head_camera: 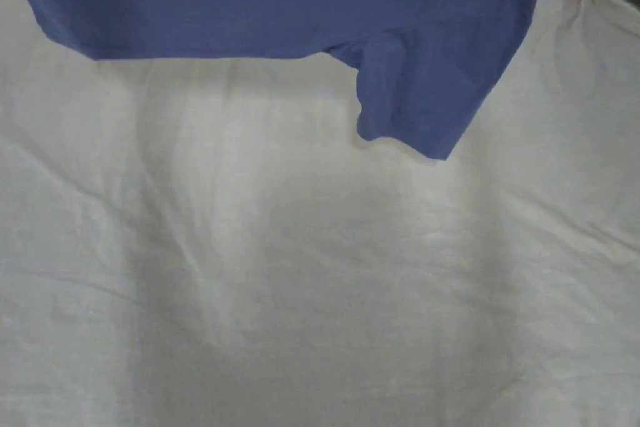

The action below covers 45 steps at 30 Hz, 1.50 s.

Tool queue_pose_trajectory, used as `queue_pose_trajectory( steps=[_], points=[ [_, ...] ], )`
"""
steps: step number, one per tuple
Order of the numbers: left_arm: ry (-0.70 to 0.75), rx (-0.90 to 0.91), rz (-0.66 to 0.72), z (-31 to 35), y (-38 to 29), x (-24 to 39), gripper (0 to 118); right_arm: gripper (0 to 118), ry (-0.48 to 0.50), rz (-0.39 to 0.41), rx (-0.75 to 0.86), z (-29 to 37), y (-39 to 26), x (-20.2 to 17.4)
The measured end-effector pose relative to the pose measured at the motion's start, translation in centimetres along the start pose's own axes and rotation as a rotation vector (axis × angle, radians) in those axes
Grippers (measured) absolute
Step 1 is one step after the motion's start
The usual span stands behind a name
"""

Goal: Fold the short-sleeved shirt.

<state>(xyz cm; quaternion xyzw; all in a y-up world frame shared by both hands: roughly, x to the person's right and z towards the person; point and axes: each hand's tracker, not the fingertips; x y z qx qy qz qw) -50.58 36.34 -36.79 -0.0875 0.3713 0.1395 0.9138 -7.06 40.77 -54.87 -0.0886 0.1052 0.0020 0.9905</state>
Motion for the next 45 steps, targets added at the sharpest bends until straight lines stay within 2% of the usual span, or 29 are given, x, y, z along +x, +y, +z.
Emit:
queue_pose_trajectory(
  steps=[7,15,21,24,29,33,39,45],
  points=[
    [0.01,-0.007,-0.058,-2.2,-4.0,0.7,0,6,0.001,-0.015,0.019,-1.6,-4.5,0.7],
    [-0.013,-0.184,-0.113,-2.1,-13.9,-2.1,0,6,0.021,0.005,-0.218,-1.3,-15.8,2.9],
    [-0.006,-0.35,-0.115,0.2,-23.3,-5.9,0,6,0.016,-0.13,-0.403,1.8,-26.8,5.8],
    [-0.016,-0.422,-0.166,2.3,-28.0,-7.9,0,6,0.008,-0.105,-0.503,3.6,-31.6,6.8],
    [-0.018,-0.543,-0.103,5.8,-34.9,-11.6,0,6,-0.002,-0.156,-0.623,8.1,-38.6,9.1],
    [-0.022,-0.578,-0.084,9.2,-37.8,-13.9,0,6,-0.033,-0.09,-0.666,11.0,-42.0,10.3],
    [-0.054,-0.582,-0.048,13.8,-38.8,-16.8,0,6,-0.01,-0.099,-0.676,15.9,-43.7,12.0],
    [-0.063,-0.586,0.062,18.5,-39.5,-19.3,0,6,0.005,0.0,-0.705,21.1,-45.4,13.1]
  ],
)
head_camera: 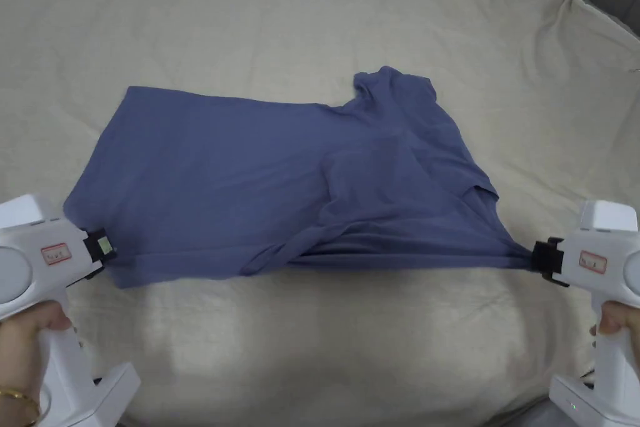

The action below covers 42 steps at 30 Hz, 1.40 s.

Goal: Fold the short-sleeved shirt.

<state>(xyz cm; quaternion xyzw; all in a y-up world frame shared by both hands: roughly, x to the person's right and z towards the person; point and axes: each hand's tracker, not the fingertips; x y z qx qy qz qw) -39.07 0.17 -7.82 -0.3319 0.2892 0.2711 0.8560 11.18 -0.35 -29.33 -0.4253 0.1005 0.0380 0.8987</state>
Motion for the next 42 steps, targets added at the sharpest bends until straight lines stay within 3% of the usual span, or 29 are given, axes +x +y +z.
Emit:
queue_pose_trajectory(
  steps=[9,10,12,14,15,17,18,26,32,36,40,42],
  points=[
    [0.01,-0.033,0.002,1.6,-4.5,-2.0,0,6,0.024,-0.023,-0.061,0.6,-3.1,1.3],
    [0.013,-0.03,0.007,1.7,-4.8,-2.1,6,6,0.025,-0.022,-0.067,0.5,-3.1,1.2],
    [0.055,0.001,0.0,2.3,-4.9,-2.1,44,22,0.018,-0.008,-0.072,0.4,-3.5,1.6],
    [0.053,0.017,-0.027,3.0,-4.7,-2.4,103,54,-0.001,0.021,-0.075,0.9,-3.1,1.5],
    [0.059,0.025,-0.036,3.4,-4.4,-2.5,116,67,0.007,0.027,-0.078,1.6,-3.3,1.7],
    [0.079,0.102,-0.063,4.5,-3.6,-2.4,118,86,0.012,0.022,-0.052,2.7,-2.8,1.8],
    [0.085,0.128,-0.071,5.0,-2.9,-2.4,118,90,0.011,0.023,-0.032,3.3,-2.3,1.8],
    [-0.002,0.333,-0.148,7.6,1.8,0.5,118,91,-0.045,0.127,0.245,9.0,0.7,-1.0],
    [-0.055,0.461,-0.332,8.8,1.2,5.7,118,105,0.029,0.12,0.435,9.9,1.0,-3.7],
    [-0.161,0.45,-0.318,8.6,0.3,7.8,118,106,0.007,0.167,0.575,10.1,0.1,-5.9],
    [-0.151,0.546,-0.339,8.2,-1.4,9.0,118,106,0.081,0.115,0.603,8.6,-0.3,-6.5],
    [-0.137,0.599,-0.372,8.3,-2.3,9.4,111,106,0.095,0.106,0.608,9.0,-0.8,-7.8]
  ],
)
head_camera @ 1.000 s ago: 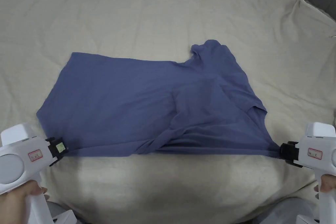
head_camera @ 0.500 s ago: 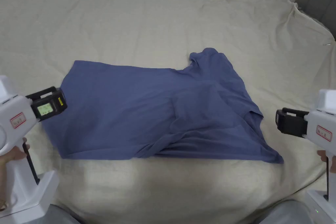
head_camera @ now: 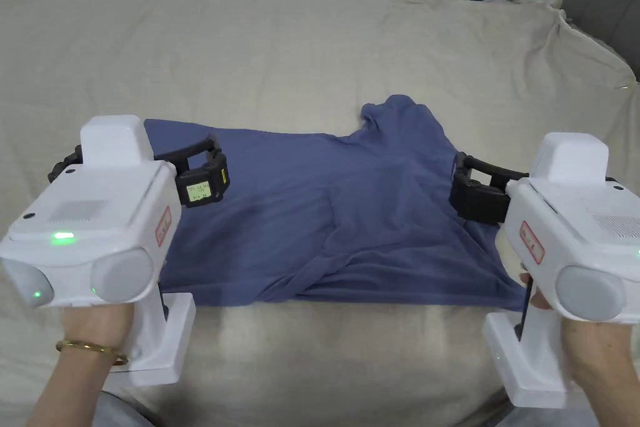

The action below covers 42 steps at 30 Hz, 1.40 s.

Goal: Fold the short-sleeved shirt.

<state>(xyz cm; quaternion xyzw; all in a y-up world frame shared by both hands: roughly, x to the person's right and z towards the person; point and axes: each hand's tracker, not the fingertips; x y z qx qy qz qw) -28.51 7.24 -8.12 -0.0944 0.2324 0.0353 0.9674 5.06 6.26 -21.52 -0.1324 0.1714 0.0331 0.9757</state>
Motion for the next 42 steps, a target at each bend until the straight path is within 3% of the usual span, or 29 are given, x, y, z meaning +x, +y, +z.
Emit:
queue_pose_trajectory(
  steps=[3,6,8,10,12,29,42],
  points=[
    [-0.01,0.002,-0.027,0.3,-0.6,0.6,93,95,0.001,-0.023,0.006,0.6,-0.2,-0.8],
    [-0.016,-0.002,-0.031,0.2,-1.1,0.8,60,51,0.016,-0.046,0.01,1.1,-0.1,-1.2],
    [-0.012,0.0,-0.027,0.2,-1.3,0.9,30,31,0.023,-0.054,0.009,1.3,-0.2,-1.3],
    [-0.007,0.008,-0.027,0.2,-1.3,0.9,13,7,0.028,-0.052,0.003,1.4,-0.3,-1.5],
    [-0.012,0.007,-0.025,0.2,-1.2,0.8,0,2,0.025,-0.051,0.004,1.5,-0.6,-1.6],
    [-0.042,-0.076,-0.004,-1.0,-2.3,0.7,0,0,0.09,-0.044,-0.035,0.2,-0.8,-2.8],
    [-0.067,-0.117,0.03,-6.9,0.1,-1.0,0,0,0.087,-0.015,-0.049,-2.5,1.1,-3.1]
  ],
)
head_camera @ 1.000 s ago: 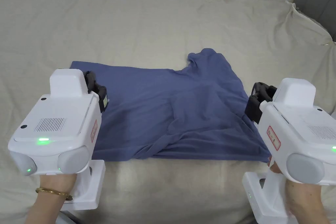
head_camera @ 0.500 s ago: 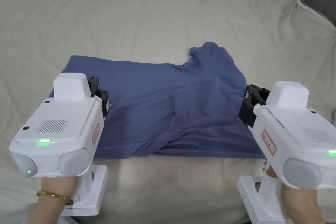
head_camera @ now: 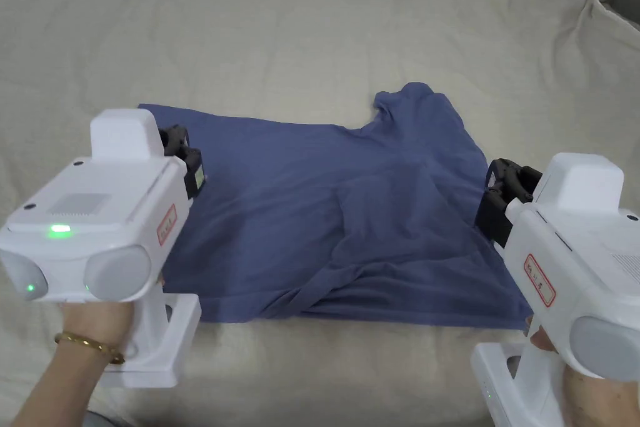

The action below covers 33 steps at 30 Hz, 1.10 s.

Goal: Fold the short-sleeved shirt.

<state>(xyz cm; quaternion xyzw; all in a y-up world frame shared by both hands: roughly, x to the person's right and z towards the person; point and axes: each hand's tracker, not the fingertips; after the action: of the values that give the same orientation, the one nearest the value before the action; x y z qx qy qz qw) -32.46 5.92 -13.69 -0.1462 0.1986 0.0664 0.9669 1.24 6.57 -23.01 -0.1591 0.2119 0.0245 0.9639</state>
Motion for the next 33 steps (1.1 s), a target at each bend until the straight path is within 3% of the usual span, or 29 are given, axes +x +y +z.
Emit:
queue_pose_trajectory(
  steps=[2,4,5,7,8,9,10,11,30,33],
  points=[
    [0.004,-0.023,0.007,-1.9,1.3,-0.7,0,0,0.001,-0.001,-0.001,-0.8,0.5,0.0],
    [0.009,-0.082,0.004,-4.2,2.7,-1.6,11,0,0.001,-0.004,0.003,-1.5,0.9,0.0],
    [0.017,-0.108,-0.005,-5.5,3.5,-2.0,33,0,0.001,-0.004,0.006,-1.8,1.1,-0.1],
    [0.021,-0.179,-0.038,-8.0,4.8,-3.0,88,0,0.005,-0.009,0.009,-2.6,1.5,0.0],
    [0.015,-0.224,-0.045,-9.4,5.4,-3.4,96,0,0.007,-0.015,0.011,-3.0,1.6,0.0],
    [0.021,-0.253,-0.047,-10.6,5.9,-3.8,96,0,0.007,-0.017,0.01,-3.3,1.8,0.0],
    [0.034,-0.276,-0.052,-11.7,6.4,-4.2,113,0,0.006,-0.017,0.01,-3.7,1.8,0.0],
    [0.039,-0.268,-0.05,-12.6,6.8,-4.6,118,0,0.006,-0.019,0.009,-4.0,1.9,0.0],
    [0.194,-0.788,-0.053,-32.8,7.6,-10.7,118,0,-0.011,-0.007,-0.073,-10.4,1.3,0.0],
    [0.192,-0.794,-0.023,-34.5,6.3,-11.4,112,0,-0.02,0.007,-0.098,-11.3,1.1,0.3]
  ],
)
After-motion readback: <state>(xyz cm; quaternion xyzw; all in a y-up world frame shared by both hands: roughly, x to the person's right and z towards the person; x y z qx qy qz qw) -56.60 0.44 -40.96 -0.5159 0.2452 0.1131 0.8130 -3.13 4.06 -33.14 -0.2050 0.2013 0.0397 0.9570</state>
